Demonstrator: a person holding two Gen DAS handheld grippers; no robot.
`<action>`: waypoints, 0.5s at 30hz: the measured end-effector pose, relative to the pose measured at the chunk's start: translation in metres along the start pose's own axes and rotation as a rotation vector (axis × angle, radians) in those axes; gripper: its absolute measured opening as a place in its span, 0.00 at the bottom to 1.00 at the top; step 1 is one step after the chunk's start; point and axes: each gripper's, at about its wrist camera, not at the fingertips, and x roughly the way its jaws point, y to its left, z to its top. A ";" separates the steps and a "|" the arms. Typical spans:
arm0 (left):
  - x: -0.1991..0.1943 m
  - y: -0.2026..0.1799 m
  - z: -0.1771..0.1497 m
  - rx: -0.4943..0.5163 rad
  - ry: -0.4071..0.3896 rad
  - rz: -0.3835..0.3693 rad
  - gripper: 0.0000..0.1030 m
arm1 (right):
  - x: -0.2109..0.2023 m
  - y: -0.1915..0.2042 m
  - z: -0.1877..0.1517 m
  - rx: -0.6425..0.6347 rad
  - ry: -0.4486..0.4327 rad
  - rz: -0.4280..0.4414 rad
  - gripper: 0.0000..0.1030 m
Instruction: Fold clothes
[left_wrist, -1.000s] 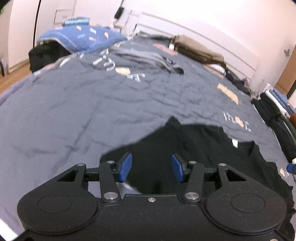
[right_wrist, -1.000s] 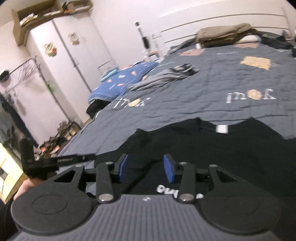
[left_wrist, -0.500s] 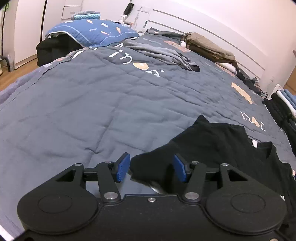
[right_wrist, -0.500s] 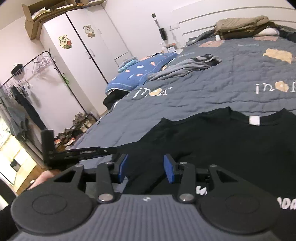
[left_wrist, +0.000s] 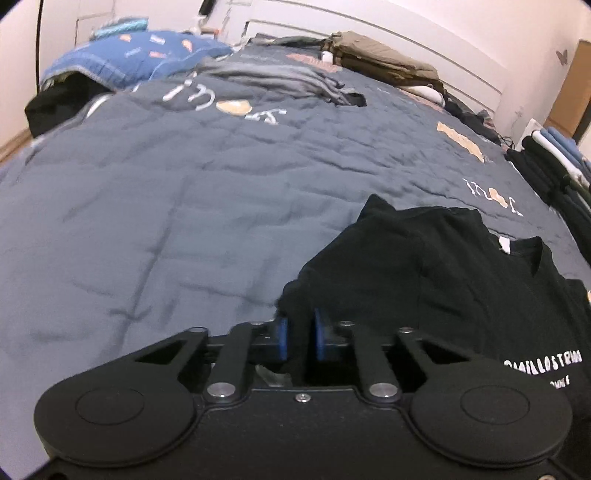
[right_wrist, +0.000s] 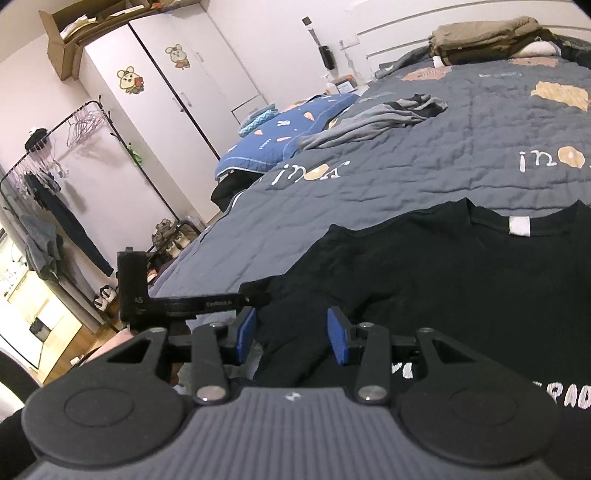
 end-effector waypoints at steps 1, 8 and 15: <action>-0.005 0.001 0.003 -0.009 -0.037 0.012 0.07 | 0.000 -0.001 -0.001 0.003 0.002 0.000 0.41; -0.023 0.019 0.017 -0.150 -0.096 0.125 0.14 | 0.003 -0.008 -0.002 0.014 0.015 -0.013 0.41; -0.022 0.040 0.014 -0.222 -0.039 0.282 0.61 | 0.008 -0.013 -0.005 0.022 0.037 -0.032 0.41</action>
